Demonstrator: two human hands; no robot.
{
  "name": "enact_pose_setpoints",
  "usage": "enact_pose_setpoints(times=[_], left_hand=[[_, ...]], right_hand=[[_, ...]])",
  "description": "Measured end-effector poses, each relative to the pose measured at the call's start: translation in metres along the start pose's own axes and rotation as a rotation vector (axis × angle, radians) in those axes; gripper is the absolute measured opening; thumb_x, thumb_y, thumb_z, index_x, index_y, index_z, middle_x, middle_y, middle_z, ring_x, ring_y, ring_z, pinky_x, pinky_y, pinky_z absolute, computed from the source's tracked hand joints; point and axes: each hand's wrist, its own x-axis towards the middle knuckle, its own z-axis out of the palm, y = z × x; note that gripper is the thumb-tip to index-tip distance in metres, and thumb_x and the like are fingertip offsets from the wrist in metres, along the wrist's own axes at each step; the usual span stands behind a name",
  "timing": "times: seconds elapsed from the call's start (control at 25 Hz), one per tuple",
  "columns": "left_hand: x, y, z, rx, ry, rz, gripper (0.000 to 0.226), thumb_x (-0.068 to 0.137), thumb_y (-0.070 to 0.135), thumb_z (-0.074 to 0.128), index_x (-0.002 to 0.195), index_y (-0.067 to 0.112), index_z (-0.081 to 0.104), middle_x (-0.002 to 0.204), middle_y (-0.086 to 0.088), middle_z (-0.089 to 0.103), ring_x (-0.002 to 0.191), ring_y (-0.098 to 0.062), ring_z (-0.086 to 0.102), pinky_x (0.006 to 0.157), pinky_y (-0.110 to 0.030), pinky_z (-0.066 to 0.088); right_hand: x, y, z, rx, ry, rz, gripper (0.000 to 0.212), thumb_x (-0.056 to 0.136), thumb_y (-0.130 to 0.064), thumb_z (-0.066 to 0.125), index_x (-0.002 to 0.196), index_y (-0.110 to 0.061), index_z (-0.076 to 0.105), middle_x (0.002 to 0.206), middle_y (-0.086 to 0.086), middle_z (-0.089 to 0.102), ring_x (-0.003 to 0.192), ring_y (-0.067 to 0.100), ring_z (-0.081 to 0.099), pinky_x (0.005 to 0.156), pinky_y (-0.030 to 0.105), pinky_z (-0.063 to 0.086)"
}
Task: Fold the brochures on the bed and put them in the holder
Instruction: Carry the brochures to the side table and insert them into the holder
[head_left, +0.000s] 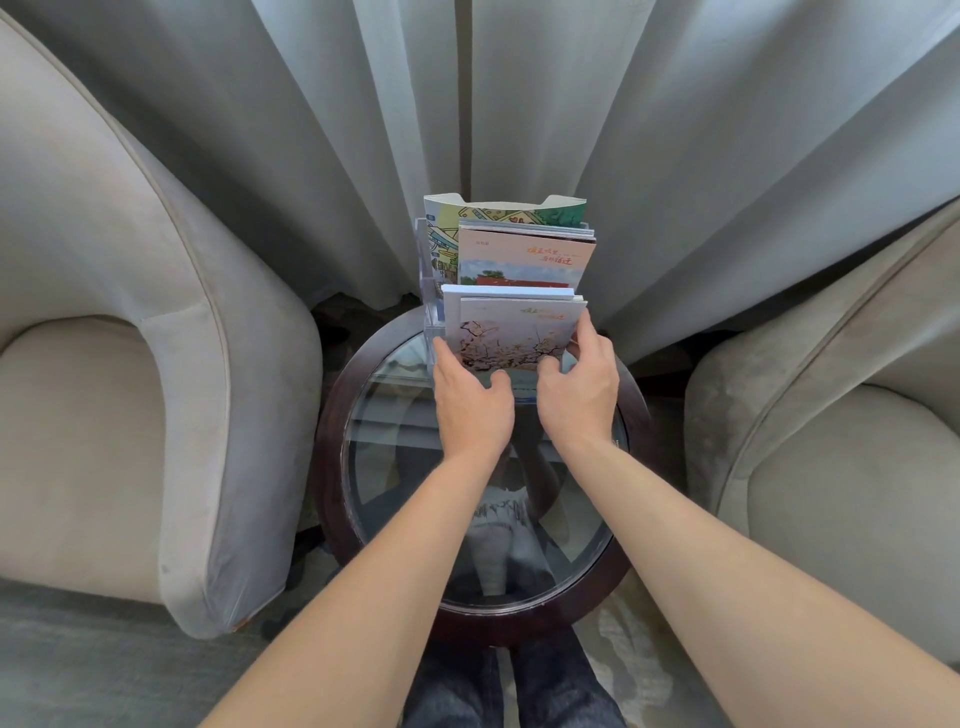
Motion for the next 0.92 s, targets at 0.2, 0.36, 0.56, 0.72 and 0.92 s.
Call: enact_pose_setpoints(times=[0.2, 0.36, 0.56, 0.72, 0.92], left_hand=[[0.002, 0.001, -0.005, 0.029, 0.024, -0.004, 0.085, 0.092, 0.013, 0.058, 0.159, 0.021, 0.006, 0.160, -0.005, 0.026, 0.147, -0.023, 0.024, 0.120, -0.047, 0.026], [0.008, 0.017, -0.020, 0.077, 0.247, 0.153, 0.071, 0.086, 0.002, 0.052, 0.151, 0.021, 0.030, 0.153, -0.001, 0.035, 0.143, -0.021, 0.026, 0.119, -0.048, 0.020], [0.026, 0.057, -0.030, 0.106, 0.249, 0.293, 0.060, 0.088, 0.013, 0.045, 0.147, 0.023, 0.038, 0.146, 0.001, 0.045, 0.138, -0.019, 0.033, 0.118, -0.046, 0.015], [0.034, 0.063, -0.022, 0.185, 0.201, 0.263, 0.055, 0.094, 0.017, 0.049, 0.147, 0.027, 0.039, 0.139, 0.004, 0.053, 0.136, -0.020, 0.037, 0.120, -0.048, 0.017], [0.035, 0.056, -0.017, 0.170, 0.230, 0.268, 0.051, 0.091, 0.020, 0.051, 0.141, 0.029, 0.047, 0.135, 0.008, 0.056, 0.136, -0.017, 0.037, 0.120, -0.046, 0.013]], right_hand=[[0.000, 0.001, -0.002, 0.012, -0.008, 0.066, 0.065, 0.092, -0.015, 0.060, 0.152, -0.027, 0.037, 0.143, -0.002, 0.048, 0.132, 0.017, 0.046, 0.101, 0.032, 0.040], [0.007, -0.012, -0.014, 0.078, 0.035, 0.069, 0.064, 0.095, -0.035, 0.058, 0.153, -0.028, 0.033, 0.150, -0.006, 0.045, 0.135, 0.013, 0.043, 0.109, 0.041, 0.043], [0.019, -0.040, -0.018, 0.101, -0.013, 0.022, 0.068, 0.093, -0.058, 0.049, 0.153, -0.031, 0.032, 0.153, -0.007, 0.043, 0.133, 0.013, 0.044, 0.104, 0.040, 0.046], [0.025, -0.051, -0.014, 0.106, -0.043, -0.008, 0.056, 0.093, -0.054, 0.053, 0.146, -0.039, 0.041, 0.138, -0.014, 0.050, 0.118, 0.007, 0.048, 0.093, 0.034, 0.048], [0.024, -0.055, -0.012, 0.110, -0.037, 0.003, 0.052, 0.092, -0.051, 0.056, 0.142, -0.042, 0.042, 0.129, -0.018, 0.048, 0.113, 0.006, 0.048, 0.087, 0.026, 0.045]])
